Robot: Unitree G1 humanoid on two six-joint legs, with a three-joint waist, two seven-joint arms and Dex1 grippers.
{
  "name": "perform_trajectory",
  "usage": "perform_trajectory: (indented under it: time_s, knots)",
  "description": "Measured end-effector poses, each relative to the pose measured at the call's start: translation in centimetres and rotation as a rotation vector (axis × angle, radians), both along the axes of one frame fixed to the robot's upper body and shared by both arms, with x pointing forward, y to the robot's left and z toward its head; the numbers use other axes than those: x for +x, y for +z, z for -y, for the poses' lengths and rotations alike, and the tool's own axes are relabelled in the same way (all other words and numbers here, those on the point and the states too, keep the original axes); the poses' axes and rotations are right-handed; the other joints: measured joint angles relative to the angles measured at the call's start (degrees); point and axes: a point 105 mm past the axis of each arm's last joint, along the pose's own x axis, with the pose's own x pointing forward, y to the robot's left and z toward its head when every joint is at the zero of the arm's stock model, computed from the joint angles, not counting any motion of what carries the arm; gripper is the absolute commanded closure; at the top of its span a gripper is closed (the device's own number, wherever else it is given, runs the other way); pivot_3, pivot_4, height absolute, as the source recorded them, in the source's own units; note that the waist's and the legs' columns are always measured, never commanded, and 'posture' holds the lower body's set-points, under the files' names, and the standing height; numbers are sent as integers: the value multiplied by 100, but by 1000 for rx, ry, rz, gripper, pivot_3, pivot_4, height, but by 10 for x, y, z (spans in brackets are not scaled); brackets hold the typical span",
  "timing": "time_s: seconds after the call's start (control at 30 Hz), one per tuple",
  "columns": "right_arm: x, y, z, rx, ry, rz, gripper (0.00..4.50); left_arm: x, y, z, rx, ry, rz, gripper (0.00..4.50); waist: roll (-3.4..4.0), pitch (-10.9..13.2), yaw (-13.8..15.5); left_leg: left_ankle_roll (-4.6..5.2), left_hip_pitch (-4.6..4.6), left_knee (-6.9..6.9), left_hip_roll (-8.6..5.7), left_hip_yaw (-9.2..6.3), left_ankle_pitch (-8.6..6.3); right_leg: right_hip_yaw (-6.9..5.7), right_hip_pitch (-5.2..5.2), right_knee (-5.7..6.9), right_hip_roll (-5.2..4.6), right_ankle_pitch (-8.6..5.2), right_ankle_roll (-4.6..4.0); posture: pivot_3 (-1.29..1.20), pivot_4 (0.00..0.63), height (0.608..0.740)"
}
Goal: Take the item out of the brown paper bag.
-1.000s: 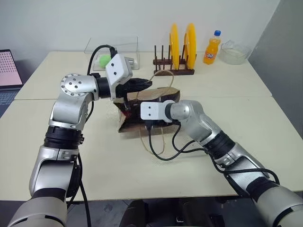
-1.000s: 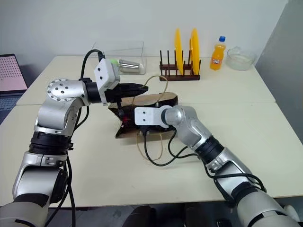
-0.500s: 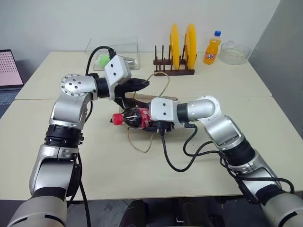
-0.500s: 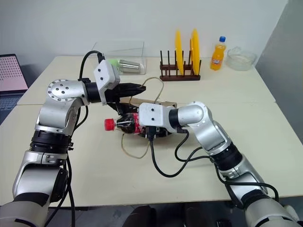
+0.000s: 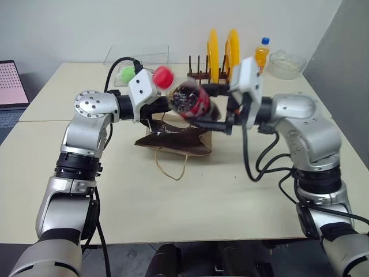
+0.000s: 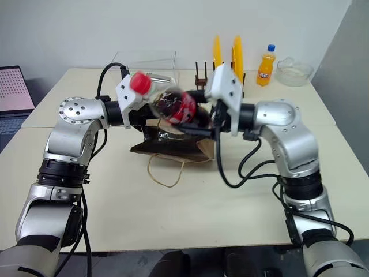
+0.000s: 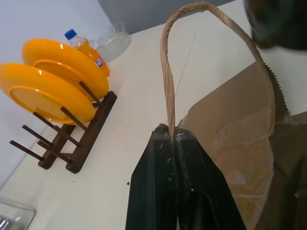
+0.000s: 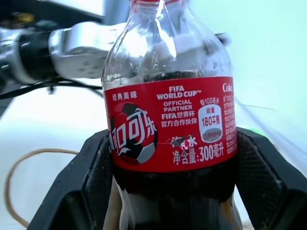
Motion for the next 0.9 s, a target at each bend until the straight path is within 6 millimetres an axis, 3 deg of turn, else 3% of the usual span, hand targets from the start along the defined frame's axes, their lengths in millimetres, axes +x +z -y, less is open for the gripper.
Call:
perform_trajectory:
  time_s: [0.1, 0.17, 0.27, 0.4, 0.53, 0.6, 0.83, 0.9]
  knots:
    - [9, 8, 40, -15, -165, 29, 1379, -1, -3, -1, 2, 4, -9, 4500, 0, 0, 7, 1, -3, 0, -1, 1, -1, 0, 0, -4, -1, 0, 0, 0, 150, 740]
    - [15, 1, 66, -50, -269, 20, 1379, -1, -4, -3, 7, 9, -11, 4500, 0, 0, 12, 2, -3, 0, 0, 3, -1, 0, 2, -5, -1, -1, 1, 0, 150, 740]
    - [28, -23, 92, -147, -387, -23, 1379, -2, -3, -4, 9, 11, -10, 4500, 0, 0, 6, 2, -1, 0, 0, 10, -1, 5, 1, -2, 0, -1, 1, 0, 150, 740]
    - [57, -75, 131, -379, -546, -87, 1379, -3, -2, -2, 11, 6, -1, 4500, 0, 1, -25, 3, 14, -1, 4, 27, -1, 14, 6, 0, 2, -3, 5, 0, 150, 740]
    - [71, -130, 146, -602, -558, -129, 1379, -4, -1, 0, 10, 1, 3, 4500, 3, 3, -34, 2, 14, -4, 6, 34, 0, 18, 3, 1, 4, -1, 2, 0, 150, 740]
    - [75, -146, 149, -662, -549, -147, 1379, -5, -1, 0, 11, 0, 5, 4500, 7, 7, -35, 2, 10, -4, 6, 42, 0, 22, 0, 1, 3, -1, 2, 0, 150, 740]
    - [91, -155, 157, -776, -519, -130, 1379, -7, -2, 1, 15, -6, 12, 4500, 9, 9, -19, 1, 13, -1, 5, 43, 0, 22, 6, -2, 1, -1, 2, 0, 150, 740]
    - [93, -156, 158, -788, -505, -132, 649, -7, -2, 1, 15, -5, 12, 4500, 8, 9, -16, 2, 17, 1, 5, 42, 0, 22, 11, -2, 1, -1, 2, 0, 150, 740]
